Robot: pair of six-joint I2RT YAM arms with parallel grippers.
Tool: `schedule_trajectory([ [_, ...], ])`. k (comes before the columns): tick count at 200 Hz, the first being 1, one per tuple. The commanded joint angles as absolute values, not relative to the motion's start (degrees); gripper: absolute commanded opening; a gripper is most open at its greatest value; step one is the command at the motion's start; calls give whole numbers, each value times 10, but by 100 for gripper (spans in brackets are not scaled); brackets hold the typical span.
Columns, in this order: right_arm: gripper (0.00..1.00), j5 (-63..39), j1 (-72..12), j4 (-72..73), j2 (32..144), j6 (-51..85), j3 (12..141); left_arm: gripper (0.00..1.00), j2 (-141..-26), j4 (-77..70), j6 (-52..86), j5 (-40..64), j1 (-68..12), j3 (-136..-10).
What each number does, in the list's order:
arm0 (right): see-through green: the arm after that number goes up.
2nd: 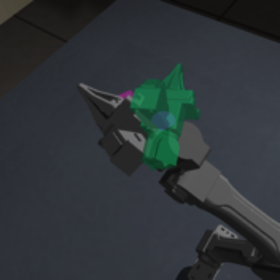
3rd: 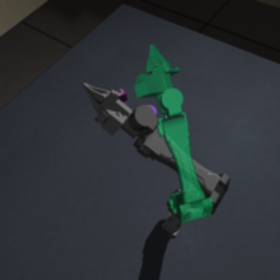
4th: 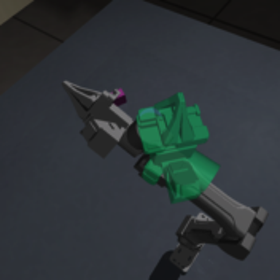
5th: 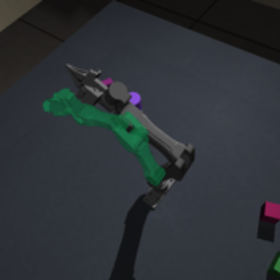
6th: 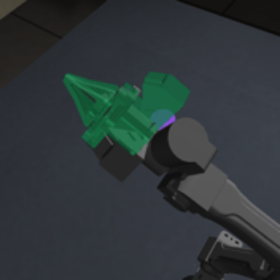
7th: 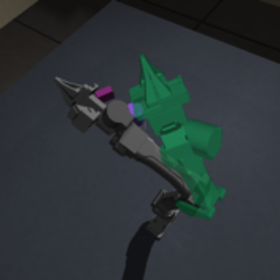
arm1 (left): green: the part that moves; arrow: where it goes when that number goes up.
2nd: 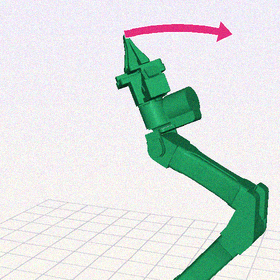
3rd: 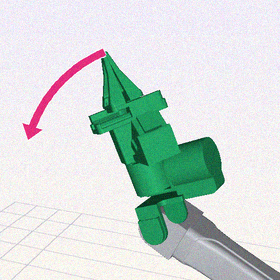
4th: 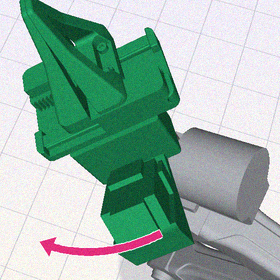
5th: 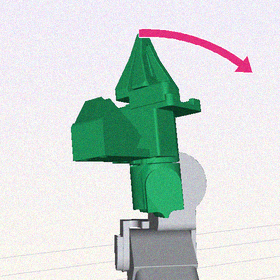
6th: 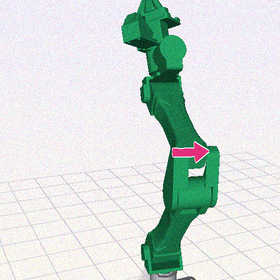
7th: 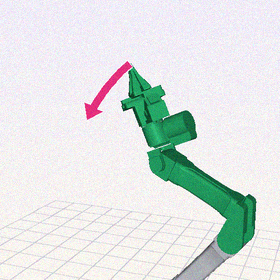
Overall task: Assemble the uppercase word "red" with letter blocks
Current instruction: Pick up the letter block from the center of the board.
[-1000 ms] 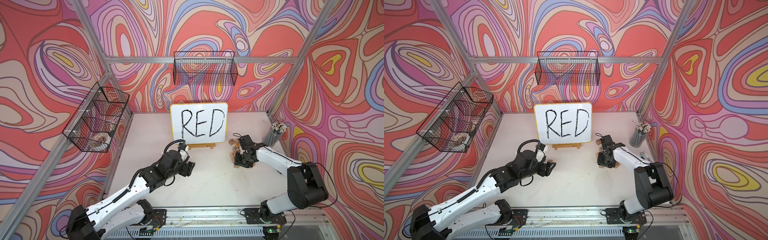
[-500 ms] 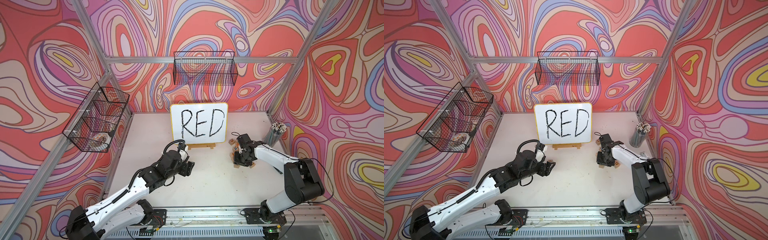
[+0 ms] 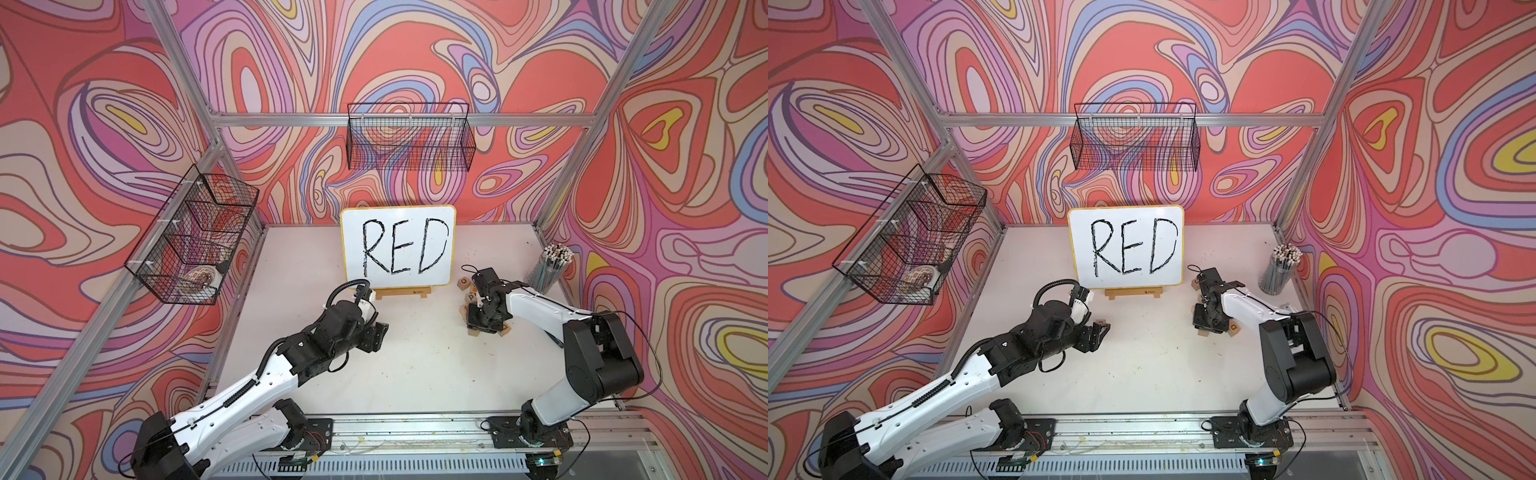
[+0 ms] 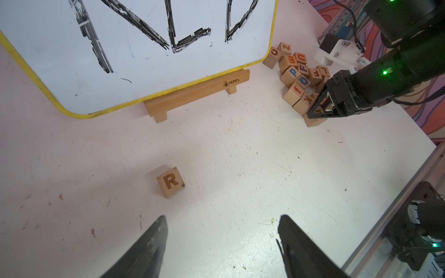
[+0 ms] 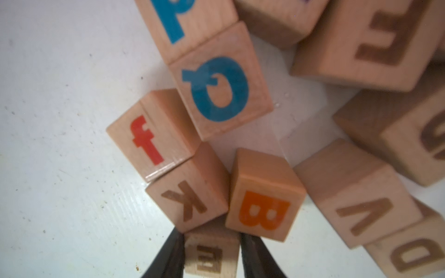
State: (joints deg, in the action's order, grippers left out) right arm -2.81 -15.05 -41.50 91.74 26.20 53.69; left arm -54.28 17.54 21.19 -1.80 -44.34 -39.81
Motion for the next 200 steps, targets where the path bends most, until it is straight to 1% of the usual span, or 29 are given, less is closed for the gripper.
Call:
schedule_trajectory([
  [1, 36, -18, -151, -421, 920, 265, 543, 75, -537, 183, 207, -26, -447, -398],
  [20, 31, -18, -154, -422, 917, 269, 541, 76, -536, 184, 207, -28, -447, -397],
  [77, 23, -11, -167, -444, 899, 274, 552, 75, -536, 185, 205, -30, -447, -397],
  [104, 23, -4, -201, -468, 891, 258, 578, 75, -537, 184, 203, -33, -447, -396],
  [139, 23, 30, -254, -522, 912, 244, 624, 75, -538, 182, 204, -33, -447, -392],
  [200, 22, 40, -339, -542, 956, 264, 710, 76, -523, 196, 200, -41, -447, -389],
])
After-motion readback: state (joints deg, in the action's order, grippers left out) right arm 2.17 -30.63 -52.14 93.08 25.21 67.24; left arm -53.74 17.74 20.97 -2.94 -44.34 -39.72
